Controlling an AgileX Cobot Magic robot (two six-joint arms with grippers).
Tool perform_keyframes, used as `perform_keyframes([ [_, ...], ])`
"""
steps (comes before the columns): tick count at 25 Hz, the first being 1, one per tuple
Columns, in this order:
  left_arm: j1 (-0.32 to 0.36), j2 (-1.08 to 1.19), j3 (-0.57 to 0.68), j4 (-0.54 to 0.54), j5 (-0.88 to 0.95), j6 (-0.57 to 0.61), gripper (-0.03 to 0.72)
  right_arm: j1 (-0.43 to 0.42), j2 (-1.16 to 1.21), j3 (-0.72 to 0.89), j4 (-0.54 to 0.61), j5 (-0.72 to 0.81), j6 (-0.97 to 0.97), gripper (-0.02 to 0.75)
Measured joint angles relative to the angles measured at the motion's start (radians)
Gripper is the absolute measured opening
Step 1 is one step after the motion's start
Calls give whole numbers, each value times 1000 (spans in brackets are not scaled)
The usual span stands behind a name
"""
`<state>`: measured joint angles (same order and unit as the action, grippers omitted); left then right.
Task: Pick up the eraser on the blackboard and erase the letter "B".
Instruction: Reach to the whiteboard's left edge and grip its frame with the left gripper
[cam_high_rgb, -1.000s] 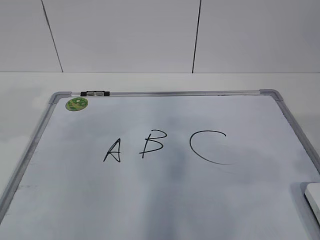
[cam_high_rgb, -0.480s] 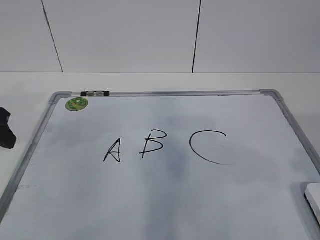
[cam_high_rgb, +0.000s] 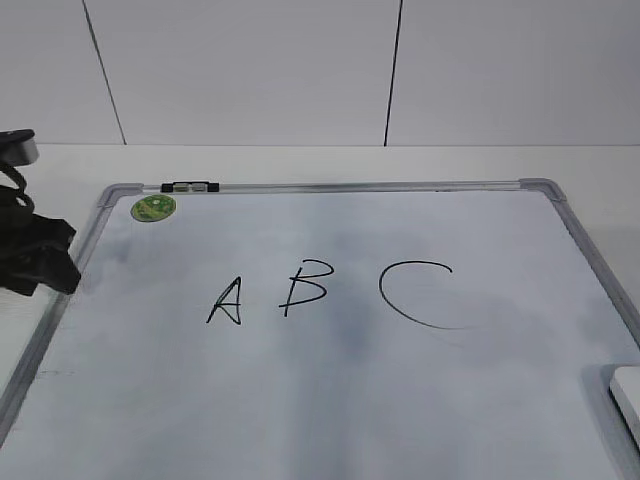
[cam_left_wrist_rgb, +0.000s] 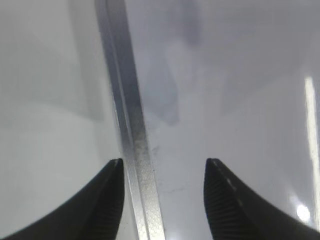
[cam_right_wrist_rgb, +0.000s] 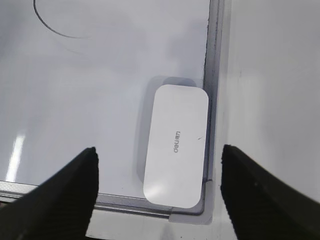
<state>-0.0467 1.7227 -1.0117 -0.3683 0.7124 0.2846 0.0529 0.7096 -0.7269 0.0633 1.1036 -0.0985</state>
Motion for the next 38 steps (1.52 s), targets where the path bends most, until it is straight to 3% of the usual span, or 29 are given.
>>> perform_keyframes([
  [9,-1,32,-46,82,32,-46,373,0,0,0,4,0,0,594],
  [33,-1,113,-46,77,55,-62,333,0,0,0,6,0,0,594],
  [38,-1,113,-46,73,48,-64,265,0,0,0,6,0,0,594],
])
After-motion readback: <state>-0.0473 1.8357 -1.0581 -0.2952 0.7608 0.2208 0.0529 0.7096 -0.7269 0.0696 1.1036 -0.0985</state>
